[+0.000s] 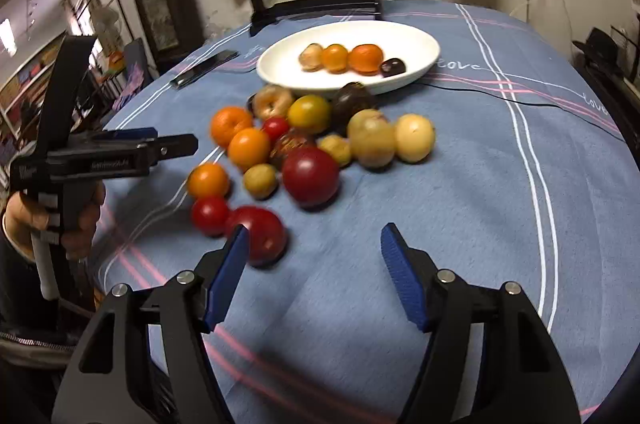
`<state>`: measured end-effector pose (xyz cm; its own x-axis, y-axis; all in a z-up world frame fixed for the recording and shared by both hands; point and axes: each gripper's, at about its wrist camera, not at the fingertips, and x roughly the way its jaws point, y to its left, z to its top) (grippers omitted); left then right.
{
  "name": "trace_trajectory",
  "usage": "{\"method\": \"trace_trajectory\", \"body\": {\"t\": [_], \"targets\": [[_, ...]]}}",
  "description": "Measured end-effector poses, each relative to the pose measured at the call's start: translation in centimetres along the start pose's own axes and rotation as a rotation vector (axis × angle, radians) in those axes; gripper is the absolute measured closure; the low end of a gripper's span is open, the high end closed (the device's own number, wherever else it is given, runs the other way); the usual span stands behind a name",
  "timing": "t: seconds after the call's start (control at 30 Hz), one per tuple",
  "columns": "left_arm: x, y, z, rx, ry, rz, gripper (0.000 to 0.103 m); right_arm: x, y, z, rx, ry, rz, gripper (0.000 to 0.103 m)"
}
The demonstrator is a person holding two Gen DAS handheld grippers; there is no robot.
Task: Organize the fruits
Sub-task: 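Grasp a red plum with the right tool while the left grasps an orange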
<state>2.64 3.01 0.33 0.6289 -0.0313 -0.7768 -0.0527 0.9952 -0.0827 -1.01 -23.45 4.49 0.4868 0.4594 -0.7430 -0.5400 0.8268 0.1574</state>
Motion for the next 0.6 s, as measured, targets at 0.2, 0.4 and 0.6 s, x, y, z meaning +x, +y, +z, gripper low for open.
{"method": "trace_trajectory", "body": {"t": [0.2,0.4,0.6], "targets": [[-0.7,0.7,-1.0,-0.01,0.007,-0.003,0.007,0.8,2.3,-0.6,-0.087,0.034,0.005,0.034],[-0.8,0.9,-1.4,0.001,0.019,-0.016,0.007,2.6,3.9,-0.4,-0.145,0.073,-0.04,0.034],[-0.4,0.2,-1.8,0.044,0.035,-0.028,0.007,4.1,4.5,0.1,-0.194,0.092,-0.09,0.049]]}}
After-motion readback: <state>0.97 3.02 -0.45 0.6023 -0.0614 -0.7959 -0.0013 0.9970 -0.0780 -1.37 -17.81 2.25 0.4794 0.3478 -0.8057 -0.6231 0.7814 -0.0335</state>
